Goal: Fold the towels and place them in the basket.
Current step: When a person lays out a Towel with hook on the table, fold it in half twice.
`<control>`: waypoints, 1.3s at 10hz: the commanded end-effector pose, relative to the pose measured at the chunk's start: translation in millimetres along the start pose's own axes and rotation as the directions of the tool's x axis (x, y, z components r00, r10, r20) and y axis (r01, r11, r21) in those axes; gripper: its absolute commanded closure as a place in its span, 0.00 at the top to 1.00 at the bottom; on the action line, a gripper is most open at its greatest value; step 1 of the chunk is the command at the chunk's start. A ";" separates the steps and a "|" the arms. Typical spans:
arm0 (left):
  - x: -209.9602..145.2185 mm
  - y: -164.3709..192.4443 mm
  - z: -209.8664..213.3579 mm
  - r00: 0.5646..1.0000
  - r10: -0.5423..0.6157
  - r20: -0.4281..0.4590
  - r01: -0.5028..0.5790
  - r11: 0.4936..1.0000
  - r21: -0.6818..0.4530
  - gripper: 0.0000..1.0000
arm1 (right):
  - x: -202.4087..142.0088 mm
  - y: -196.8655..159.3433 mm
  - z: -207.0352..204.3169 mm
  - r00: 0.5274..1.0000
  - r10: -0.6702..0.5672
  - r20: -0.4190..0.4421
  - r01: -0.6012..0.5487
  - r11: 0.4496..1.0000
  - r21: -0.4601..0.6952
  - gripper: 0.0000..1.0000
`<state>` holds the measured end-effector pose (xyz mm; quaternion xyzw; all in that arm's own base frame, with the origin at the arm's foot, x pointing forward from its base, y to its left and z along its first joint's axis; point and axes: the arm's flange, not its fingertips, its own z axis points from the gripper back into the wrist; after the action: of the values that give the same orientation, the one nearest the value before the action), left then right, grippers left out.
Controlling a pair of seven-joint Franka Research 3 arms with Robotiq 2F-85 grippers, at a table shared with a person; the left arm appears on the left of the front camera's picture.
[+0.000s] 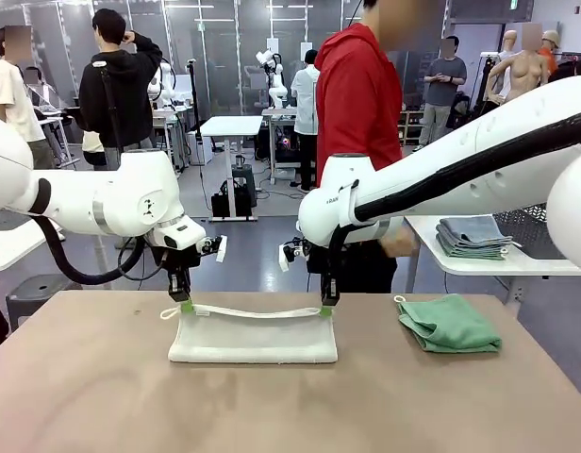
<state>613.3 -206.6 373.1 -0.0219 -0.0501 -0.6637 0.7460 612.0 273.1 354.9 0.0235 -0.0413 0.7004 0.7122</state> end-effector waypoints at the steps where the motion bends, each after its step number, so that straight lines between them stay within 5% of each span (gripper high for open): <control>1: 1.9 8.5 -2.9 1.000 0.008 -0.016 -0.008 1.000 -0.017 0.03 | 0.9 -10.5 -10.8 1.000 0.013 -0.007 -0.013 1.000 0.006 0.04; 5: -1.5 14.2 -17.1 1.000 0.001 -0.018 -0.001 1.000 0.008 0.03 | -2.8 -14.9 -23.6 0.999 0.036 -0.030 -0.037 0.999 -0.033 0.04; 7: -3.5 12.8 -16.3 1.000 -0.002 -0.010 0.002 0.998 0.057 0.23 | -4.4 -14.0 -23.4 0.998 0.060 -0.036 -0.062 0.996 -0.069 0.04; 8: -5.4 9.9 -13.2 1.000 -0.004 0.000 0.004 0.997 0.079 0.32 | -5.5 -12.3 -19.9 0.997 0.068 -0.037 -0.071 0.994 -0.085 0.23; 9: -8.3 7.1 -7.2 1.000 -0.007 0.012 0.006 0.995 0.095 0.26 | -6.3 -11.0 -14.7 0.997 0.068 -0.037 -0.071 0.992 -0.102 0.23; 10: -11.4 3.2 0.9 1.000 -0.008 0.021 0.006 0.995 0.102 0.52 | -5.9 -7.9 -5.7 0.997 0.068 -0.038 -0.072 0.991 -0.110 0.43; 11: -15.1 -2.5 10.3 1.000 -0.014 0.020 0.012 0.995 0.104 0.46 | -4.8 -1.9 7.6 0.997 0.076 -0.025 -0.079 0.991 -0.108 0.27; 12: -18.4 -10.4 23.8 0.999 -0.016 0.037 0.014 0.998 0.061 0.71 | -3.9 3.4 18.4 0.997 0.075 -0.021 -0.077 0.991 -0.106 0.63; 13: -21.4 -23.5 43.1 0.999 -0.023 0.046 0.023 1.000 0.000 0.66 | -2.8 16.1 38.9 0.998 0.063 -0.012 -0.064 0.993 -0.100 0.47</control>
<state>609.0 -194.6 398.2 -0.0048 -0.0787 -0.6637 0.7438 617.5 278.3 379.2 -0.0279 -0.0737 0.7208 0.6886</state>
